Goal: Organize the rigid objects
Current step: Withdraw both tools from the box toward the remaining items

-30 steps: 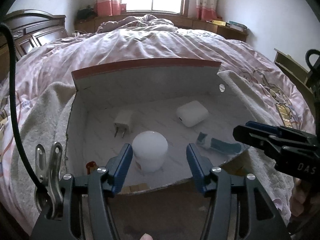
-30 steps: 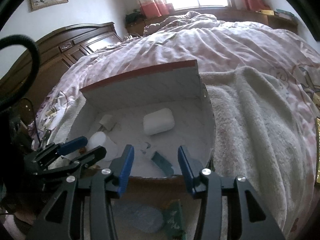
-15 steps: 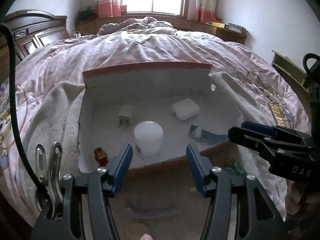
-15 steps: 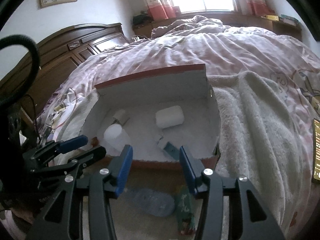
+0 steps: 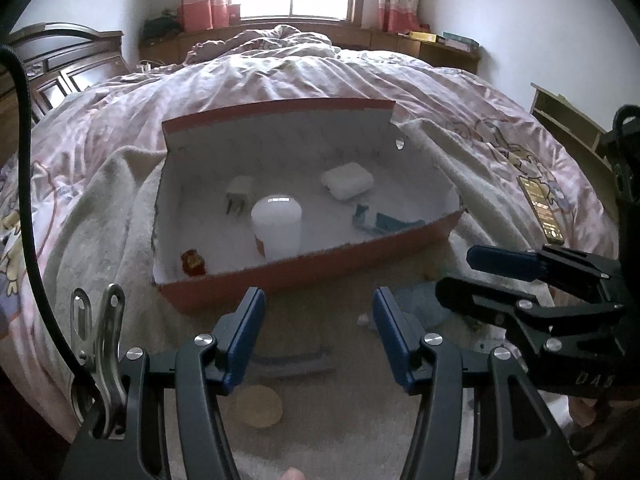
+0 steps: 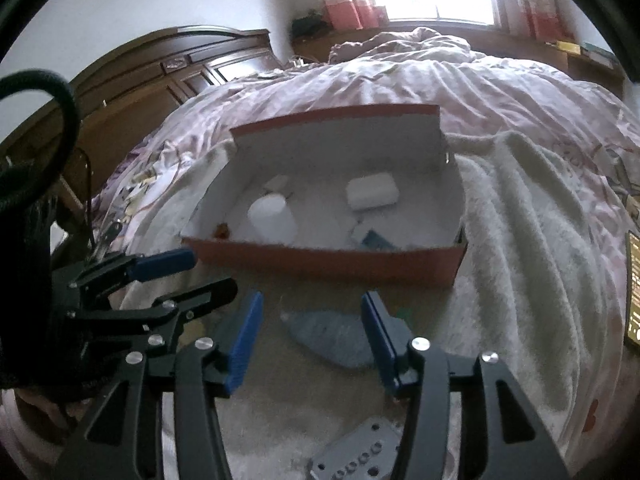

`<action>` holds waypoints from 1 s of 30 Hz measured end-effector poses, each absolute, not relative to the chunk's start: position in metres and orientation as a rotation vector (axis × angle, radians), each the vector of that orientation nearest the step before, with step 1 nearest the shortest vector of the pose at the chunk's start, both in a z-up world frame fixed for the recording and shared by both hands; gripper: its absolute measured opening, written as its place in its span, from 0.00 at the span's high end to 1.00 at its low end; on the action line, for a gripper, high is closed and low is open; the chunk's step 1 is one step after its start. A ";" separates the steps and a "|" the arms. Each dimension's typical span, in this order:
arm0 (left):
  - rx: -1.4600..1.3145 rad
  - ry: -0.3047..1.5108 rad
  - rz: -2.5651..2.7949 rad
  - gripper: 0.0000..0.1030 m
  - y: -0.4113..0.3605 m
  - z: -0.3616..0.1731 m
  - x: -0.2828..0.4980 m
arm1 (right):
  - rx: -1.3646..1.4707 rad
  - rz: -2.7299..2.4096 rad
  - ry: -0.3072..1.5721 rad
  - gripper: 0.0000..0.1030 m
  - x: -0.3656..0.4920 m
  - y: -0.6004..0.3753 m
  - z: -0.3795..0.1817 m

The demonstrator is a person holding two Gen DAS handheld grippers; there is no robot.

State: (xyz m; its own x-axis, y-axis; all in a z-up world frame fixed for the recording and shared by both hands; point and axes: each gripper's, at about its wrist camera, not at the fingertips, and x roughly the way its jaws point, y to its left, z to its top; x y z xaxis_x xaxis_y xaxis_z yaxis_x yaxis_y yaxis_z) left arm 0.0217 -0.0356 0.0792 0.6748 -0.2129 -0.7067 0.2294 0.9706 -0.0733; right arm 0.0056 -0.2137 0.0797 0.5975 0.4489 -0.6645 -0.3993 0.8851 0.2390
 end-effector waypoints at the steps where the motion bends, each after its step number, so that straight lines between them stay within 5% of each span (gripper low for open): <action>1: 0.020 0.793 -0.248 0.45 -0.035 0.078 0.020 | 0.064 0.494 0.796 0.47 0.003 -0.213 0.078; 30: -0.015 0.930 -0.184 0.45 -0.002 0.020 -0.012 | 0.075 0.521 0.936 0.43 -0.022 -0.198 0.022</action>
